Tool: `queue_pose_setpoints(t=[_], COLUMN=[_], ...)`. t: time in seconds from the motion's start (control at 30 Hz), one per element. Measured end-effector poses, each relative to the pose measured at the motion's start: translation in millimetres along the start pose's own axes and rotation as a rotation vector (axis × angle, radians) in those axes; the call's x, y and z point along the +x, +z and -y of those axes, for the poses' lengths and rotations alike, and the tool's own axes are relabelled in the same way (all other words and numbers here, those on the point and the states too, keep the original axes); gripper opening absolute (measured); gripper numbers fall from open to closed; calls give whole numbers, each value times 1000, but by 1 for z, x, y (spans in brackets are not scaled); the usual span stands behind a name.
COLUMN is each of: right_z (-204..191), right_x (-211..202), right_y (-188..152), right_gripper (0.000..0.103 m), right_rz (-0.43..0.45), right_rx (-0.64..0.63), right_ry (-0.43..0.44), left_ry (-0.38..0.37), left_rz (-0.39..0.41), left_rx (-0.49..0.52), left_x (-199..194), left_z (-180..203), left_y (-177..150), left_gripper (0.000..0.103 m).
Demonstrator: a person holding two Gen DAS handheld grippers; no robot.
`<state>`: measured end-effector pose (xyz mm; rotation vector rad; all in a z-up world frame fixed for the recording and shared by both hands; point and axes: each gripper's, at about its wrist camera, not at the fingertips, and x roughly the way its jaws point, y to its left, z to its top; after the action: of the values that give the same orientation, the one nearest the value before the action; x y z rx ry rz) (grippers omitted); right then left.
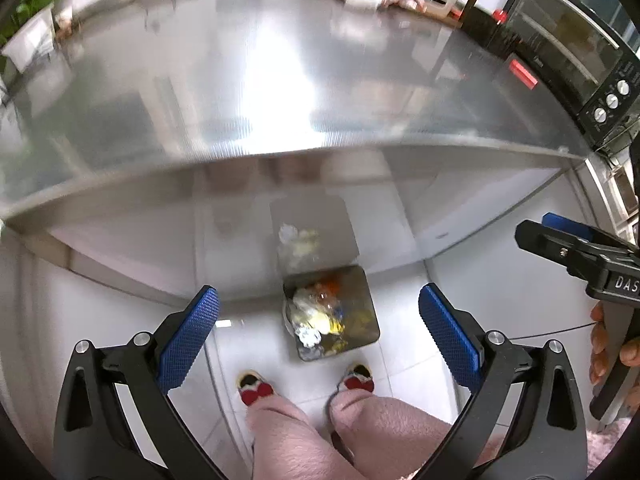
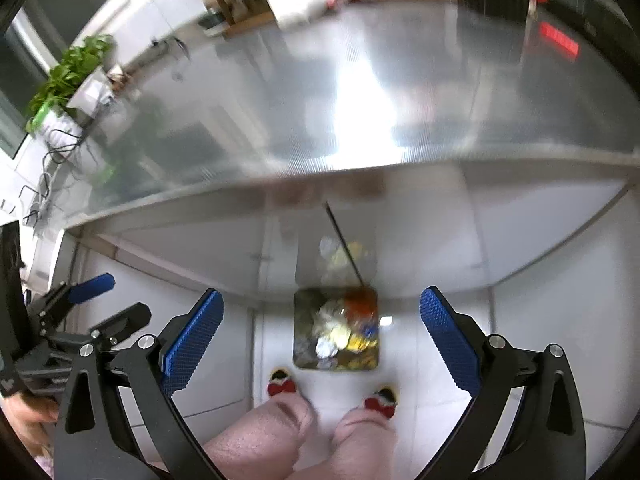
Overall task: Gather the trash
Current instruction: 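Move both grippers back over the counter toward the shelf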
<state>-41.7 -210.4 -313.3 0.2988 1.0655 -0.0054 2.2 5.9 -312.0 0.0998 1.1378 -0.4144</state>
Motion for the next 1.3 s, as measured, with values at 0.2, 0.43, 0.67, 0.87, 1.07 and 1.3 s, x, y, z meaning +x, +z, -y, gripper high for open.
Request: queue_pose_setpoints(t=[0.2,0.43,0.67,0.87,1.07,1.3], right_z=[-6,2,8,15,32,51], right_x=[-37,-52,-51,-32,-5,35], right_y=[29,76,143,198,243,293], right_gripper=[99,99,99,99,99,95], right_rz=[77,154,223,248,251,245], right_rx=[-22,22,25,27,88,131], right_ry=[-42,-48,-64,-75,-43,-15], left_ry=[16,22,16,9,-6,-18], left_rz=[87,154,212,234,229,197], left_rx=[34,43,61,68,78,78], left_x=[-51,-72,-64,-43,-15,29], left_z=[12,15,22,28,34,42], left_y=[31,72,131,184,234,282], left_gripper=[95,95,95,95,95,95])
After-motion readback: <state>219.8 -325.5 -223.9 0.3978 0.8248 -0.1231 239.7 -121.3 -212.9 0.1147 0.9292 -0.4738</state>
